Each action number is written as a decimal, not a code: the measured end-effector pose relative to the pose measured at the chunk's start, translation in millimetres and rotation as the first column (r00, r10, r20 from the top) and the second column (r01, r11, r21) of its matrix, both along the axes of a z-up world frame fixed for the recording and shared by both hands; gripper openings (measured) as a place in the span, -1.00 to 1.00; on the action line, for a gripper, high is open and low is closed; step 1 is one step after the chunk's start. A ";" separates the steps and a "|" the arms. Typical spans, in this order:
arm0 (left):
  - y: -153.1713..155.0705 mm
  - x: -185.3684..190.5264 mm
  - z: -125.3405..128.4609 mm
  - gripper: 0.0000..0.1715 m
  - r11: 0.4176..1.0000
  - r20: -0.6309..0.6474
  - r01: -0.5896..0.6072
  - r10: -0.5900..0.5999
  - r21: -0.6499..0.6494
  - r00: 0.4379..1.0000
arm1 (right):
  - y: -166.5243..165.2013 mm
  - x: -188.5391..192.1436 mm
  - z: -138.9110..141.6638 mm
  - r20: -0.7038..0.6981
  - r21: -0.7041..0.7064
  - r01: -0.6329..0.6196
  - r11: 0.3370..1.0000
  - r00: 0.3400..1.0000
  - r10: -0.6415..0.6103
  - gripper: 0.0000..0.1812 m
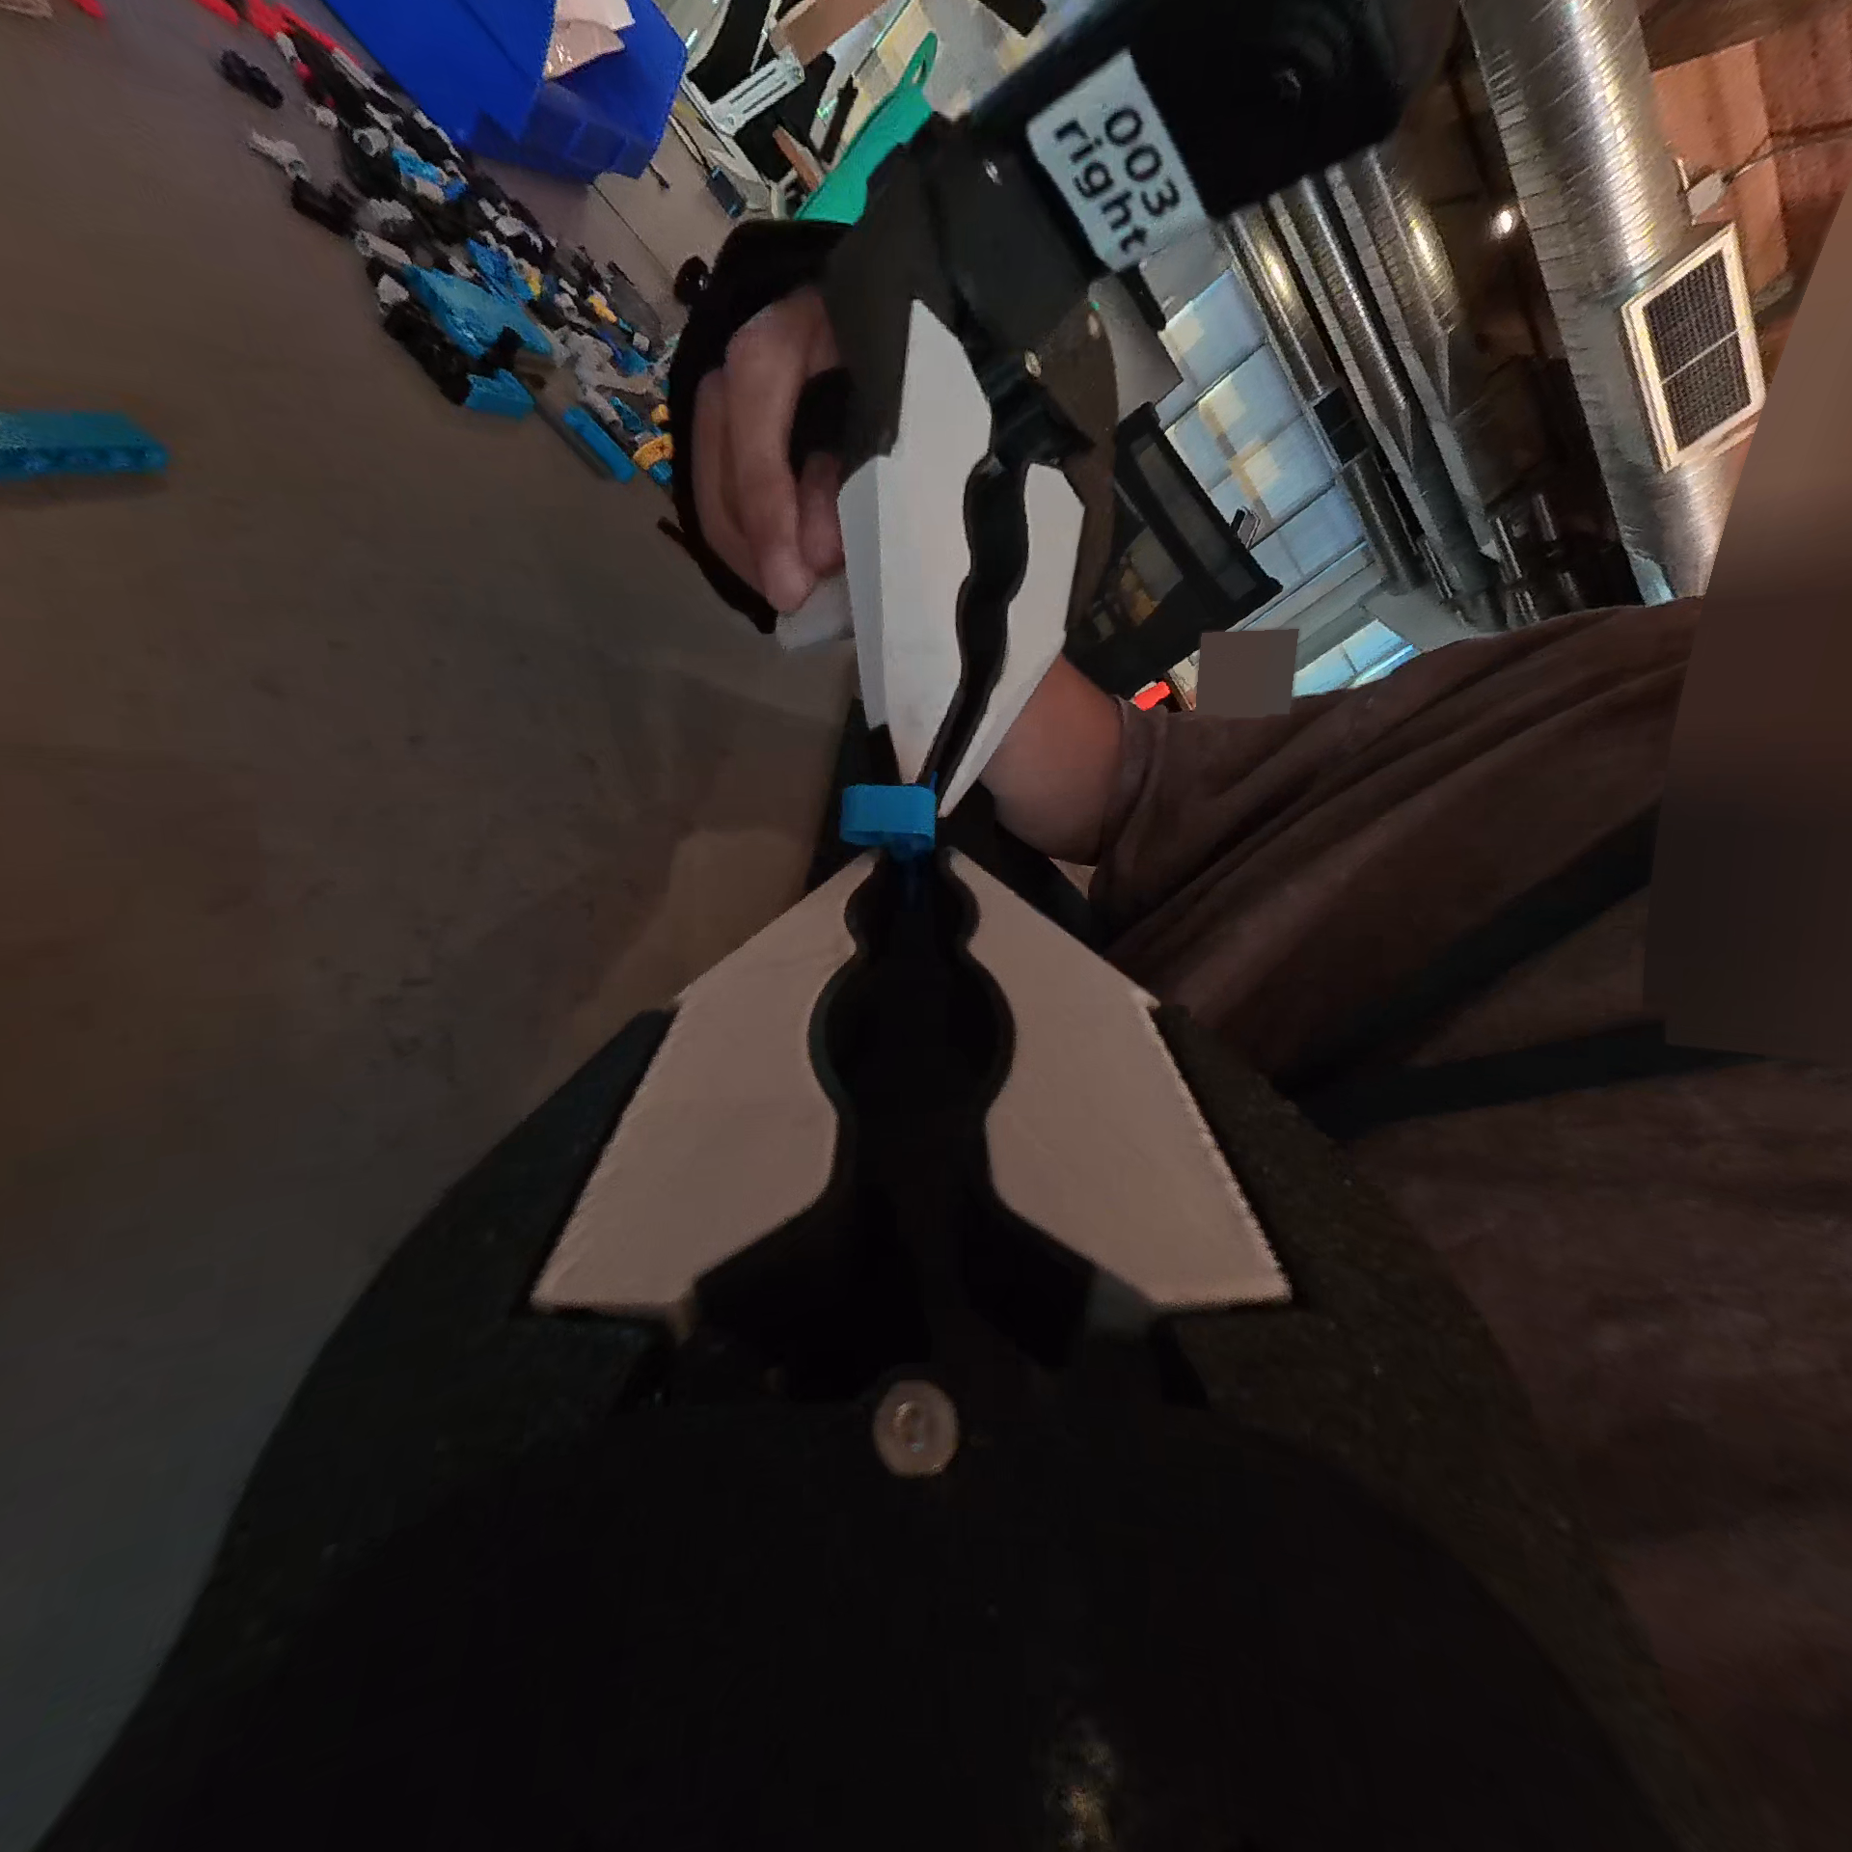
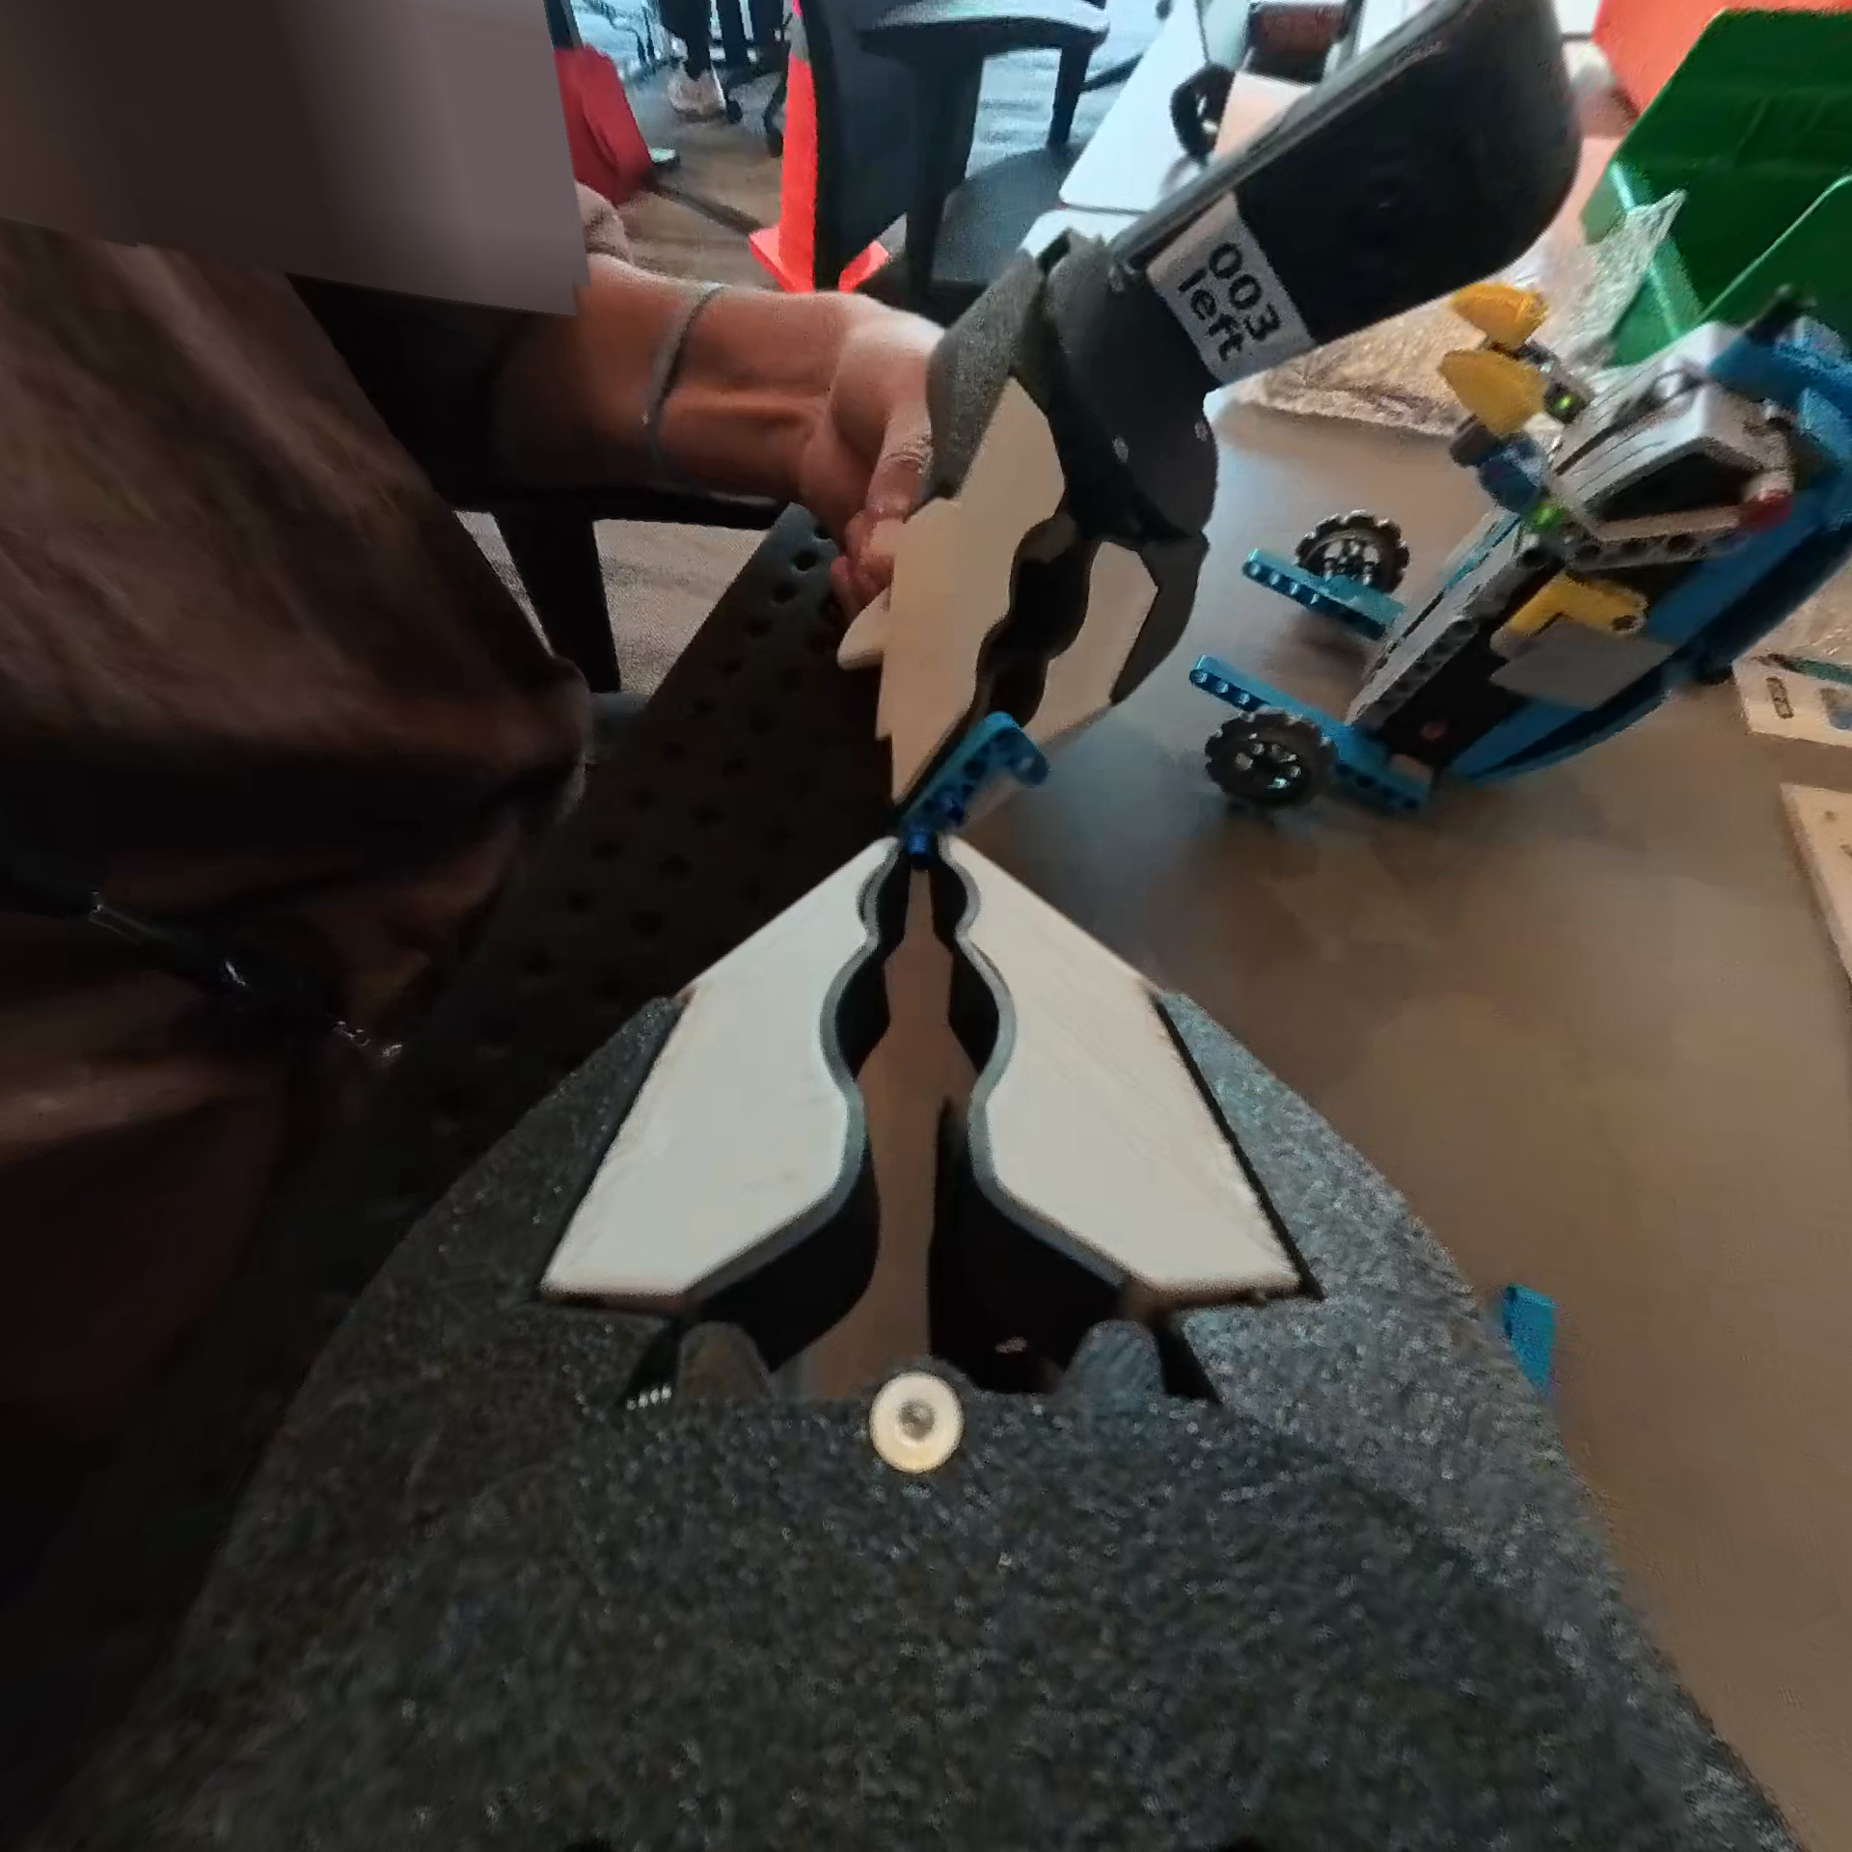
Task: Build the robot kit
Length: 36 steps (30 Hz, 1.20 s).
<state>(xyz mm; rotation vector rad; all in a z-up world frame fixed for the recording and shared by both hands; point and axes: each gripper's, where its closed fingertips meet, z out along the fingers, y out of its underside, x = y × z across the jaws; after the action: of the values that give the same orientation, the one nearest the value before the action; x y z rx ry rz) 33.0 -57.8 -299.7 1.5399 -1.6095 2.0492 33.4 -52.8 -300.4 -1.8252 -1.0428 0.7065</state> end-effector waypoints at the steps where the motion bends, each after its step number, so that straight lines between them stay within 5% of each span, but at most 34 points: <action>1: -1.2 -0.4 -0.5 -0.95 1.000 0.003 0.005 -0.005 0.010 1.000 | -1.3 -0.7 -0.1 -0.013 -0.024 -0.006 1.000 1.000 0.006 -0.96; 13: 3.6 3.3 -2.7 -0.96 0.998 0.009 -0.050 0.049 0.041 0.999 | 2.4 0.6 -3.0 -0.112 -0.134 0.009 0.991 0.993 -0.024 -0.95; 18: 21.3 13.5 15.6 -0.93 0.980 0.076 -0.189 0.193 -0.067 0.978 | 26.7 14.0 18.3 -0.096 0.046 0.205 0.978 0.975 -0.200 -0.78; 20: 27.1 17.0 18.0 -0.93 0.965 0.095 -0.252 0.258 -0.064 0.962 | 37.3 18.2 24.5 -0.056 0.152 0.302 0.941 0.953 -0.297 -0.55; 24: 52.1 16.5 31.7 -0.92 0.907 0.121 -0.375 0.402 -0.193 0.908 | 47.3 22.0 35.0 0.073 0.443 0.387 0.809 0.884 -0.463 -0.56; 28: 57.1 15.5 35.4 -0.93 0.883 0.109 -0.391 0.429 -0.258 0.897 | 58.2 18.9 32.6 0.117 0.512 0.426 0.746 0.825 -0.552 -0.43; 36: 57.7 17.8 33.4 -0.93 0.878 0.087 -0.395 0.431 -0.270 0.898 | 69.6 12.9 31.8 0.199 0.628 0.389 0.674 0.758 -0.622 -0.68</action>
<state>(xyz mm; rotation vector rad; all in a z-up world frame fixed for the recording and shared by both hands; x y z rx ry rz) 50.8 -0.1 -266.3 1.7971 -1.0648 2.5177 46.2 16.9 -268.6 -1.6333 -0.7849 -0.3287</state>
